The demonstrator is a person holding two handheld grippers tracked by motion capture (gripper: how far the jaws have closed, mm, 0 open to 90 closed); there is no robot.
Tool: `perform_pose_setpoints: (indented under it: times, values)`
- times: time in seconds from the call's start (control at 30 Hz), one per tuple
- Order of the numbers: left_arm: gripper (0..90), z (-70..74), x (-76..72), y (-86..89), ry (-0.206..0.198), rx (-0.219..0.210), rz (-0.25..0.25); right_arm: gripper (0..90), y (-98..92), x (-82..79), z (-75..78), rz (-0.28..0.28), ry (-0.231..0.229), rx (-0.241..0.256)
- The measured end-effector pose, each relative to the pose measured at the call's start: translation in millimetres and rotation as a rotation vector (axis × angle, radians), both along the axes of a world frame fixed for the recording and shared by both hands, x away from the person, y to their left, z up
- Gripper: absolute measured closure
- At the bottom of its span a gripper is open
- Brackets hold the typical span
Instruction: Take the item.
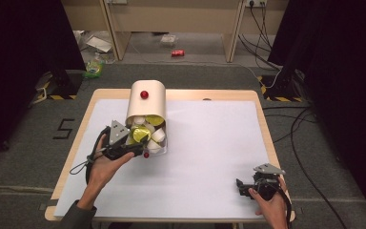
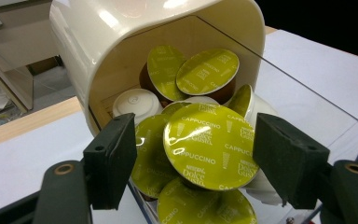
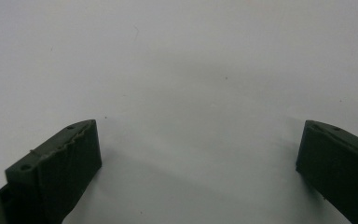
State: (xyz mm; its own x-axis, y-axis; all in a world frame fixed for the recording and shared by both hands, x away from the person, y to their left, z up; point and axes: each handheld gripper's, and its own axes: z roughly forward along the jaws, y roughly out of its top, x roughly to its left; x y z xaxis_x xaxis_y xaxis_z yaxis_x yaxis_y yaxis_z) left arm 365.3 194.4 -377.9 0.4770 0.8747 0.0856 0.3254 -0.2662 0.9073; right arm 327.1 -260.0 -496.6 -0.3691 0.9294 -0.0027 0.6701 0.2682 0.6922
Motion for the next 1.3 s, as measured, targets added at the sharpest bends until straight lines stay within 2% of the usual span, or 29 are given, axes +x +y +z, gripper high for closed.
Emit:
perform_pose_setpoints:
  times: [0.3,0.5,0.7,0.83,0.9,1.0,1.17,1.3]
  values:
    - [29.4,-1.5,0.5,-4.2,0.011,-0.001,-0.017,0.2,0.0,-0.1,0.0,0.0,0.001,0.001]
    - [28.6,-4.6,3.1,-8.3,0.026,0.027,-0.024,0.2,0.1,-0.1,0.1,0.0,0.001,0.001]
    - [28.4,-6.3,7.5,-9.9,0.031,0.034,-0.011,0.2,0.0,-0.1,0.0,0.0,0.0,0.0]
    - [32.0,-6.7,8.1,-10.3,0.035,0.039,-0.018,0.1,0.0,0.0,0.0,0.0,-0.001,0.0]
    - [37.6,-6.9,8.5,-10.2,0.039,0.039,-0.02,0.2,0.0,-0.1,0.0,0.0,0.0,0.001]
    - [39.0,-6.9,8.9,-9.8,0.039,0.043,-0.025,0.2,0.1,0.0,-0.1,0.0,-0.001,0.001]
    - [39.3,-2.9,6.7,-9.4,0.033,0.043,-0.036,0.2,-0.1,0.0,-0.1,0.001,-0.001,0.0]
    - [39.3,6.1,1.7,-7.8,0.019,0.03,-0.052,0.2,0.0,-0.1,0.0,0.0,0.0,0.001]
